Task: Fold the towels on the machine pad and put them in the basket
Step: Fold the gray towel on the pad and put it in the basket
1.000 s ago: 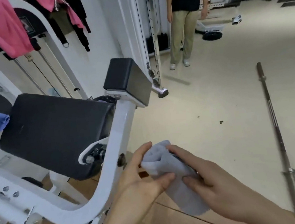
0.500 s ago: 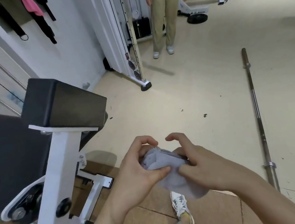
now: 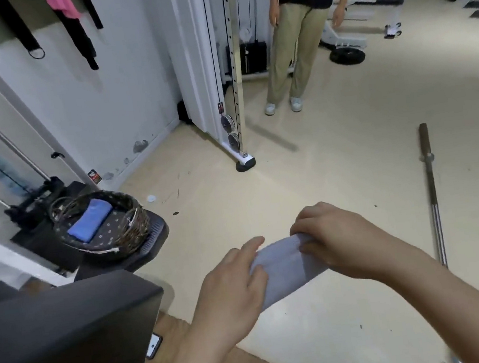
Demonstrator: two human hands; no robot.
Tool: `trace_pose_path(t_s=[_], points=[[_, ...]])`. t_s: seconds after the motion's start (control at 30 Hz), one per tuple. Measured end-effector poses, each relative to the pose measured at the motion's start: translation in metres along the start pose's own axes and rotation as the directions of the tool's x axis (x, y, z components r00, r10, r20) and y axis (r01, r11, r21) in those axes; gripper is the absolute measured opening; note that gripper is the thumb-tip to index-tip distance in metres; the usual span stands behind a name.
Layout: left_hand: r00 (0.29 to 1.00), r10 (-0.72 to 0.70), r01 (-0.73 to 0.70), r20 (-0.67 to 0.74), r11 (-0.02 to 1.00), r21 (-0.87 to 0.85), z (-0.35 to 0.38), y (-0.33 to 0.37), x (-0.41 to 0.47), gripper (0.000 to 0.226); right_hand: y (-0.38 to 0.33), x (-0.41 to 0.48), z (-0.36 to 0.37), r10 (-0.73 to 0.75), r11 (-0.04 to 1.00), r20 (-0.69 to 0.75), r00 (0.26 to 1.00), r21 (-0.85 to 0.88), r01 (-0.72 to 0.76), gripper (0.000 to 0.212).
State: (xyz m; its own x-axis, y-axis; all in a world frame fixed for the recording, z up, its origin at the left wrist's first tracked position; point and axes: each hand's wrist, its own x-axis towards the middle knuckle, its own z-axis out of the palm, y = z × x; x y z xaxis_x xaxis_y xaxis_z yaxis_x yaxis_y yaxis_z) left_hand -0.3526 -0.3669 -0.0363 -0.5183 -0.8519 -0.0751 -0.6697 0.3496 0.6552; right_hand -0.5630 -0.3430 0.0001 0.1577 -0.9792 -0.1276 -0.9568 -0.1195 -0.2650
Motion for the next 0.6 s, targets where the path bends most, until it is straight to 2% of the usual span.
trace_pose_path(t_s=[0.07,0.13,0.27,0.37,0.47,0.6], points=[[0.993,0.028,-0.015,-0.117,0.993,0.116,-0.002,-0.005,0.024,0.046,0.006,0.031,-0.006,-0.025,1.000,-0.023,0.999,0.002,0.025,0.021],[0.975,0.012,0.015,-0.224,0.993,0.119,-0.006,-0.013,0.044,0.051,0.010,0.063,-0.012,-0.044,0.998,-0.018,0.999,0.054,0.045,0.020],[0.924,-0.069,0.120,-0.376,0.986,0.113,-0.016,-0.038,0.079,0.048,0.012,0.128,-0.014,-0.164,0.977,-0.001,0.986,0.136,0.163,0.033],[0.846,-0.137,0.218,-0.516,0.971,0.101,-0.024,-0.062,0.105,0.059,0.014,0.179,-0.010,-0.270,0.953,-0.046,0.962,0.126,0.274,0.034],[0.751,-0.249,0.313,-0.612,0.950,-0.002,-0.027,-0.083,0.136,0.064,0.019,0.238,-0.004,-0.366,0.925,-0.084,0.927,0.079,0.372,0.036],[0.595,-0.400,0.446,-0.697,0.886,-0.127,-0.029,-0.112,0.183,0.064,0.027,0.322,0.002,-0.542,0.839,-0.076,0.837,0.009,0.544,0.042]])
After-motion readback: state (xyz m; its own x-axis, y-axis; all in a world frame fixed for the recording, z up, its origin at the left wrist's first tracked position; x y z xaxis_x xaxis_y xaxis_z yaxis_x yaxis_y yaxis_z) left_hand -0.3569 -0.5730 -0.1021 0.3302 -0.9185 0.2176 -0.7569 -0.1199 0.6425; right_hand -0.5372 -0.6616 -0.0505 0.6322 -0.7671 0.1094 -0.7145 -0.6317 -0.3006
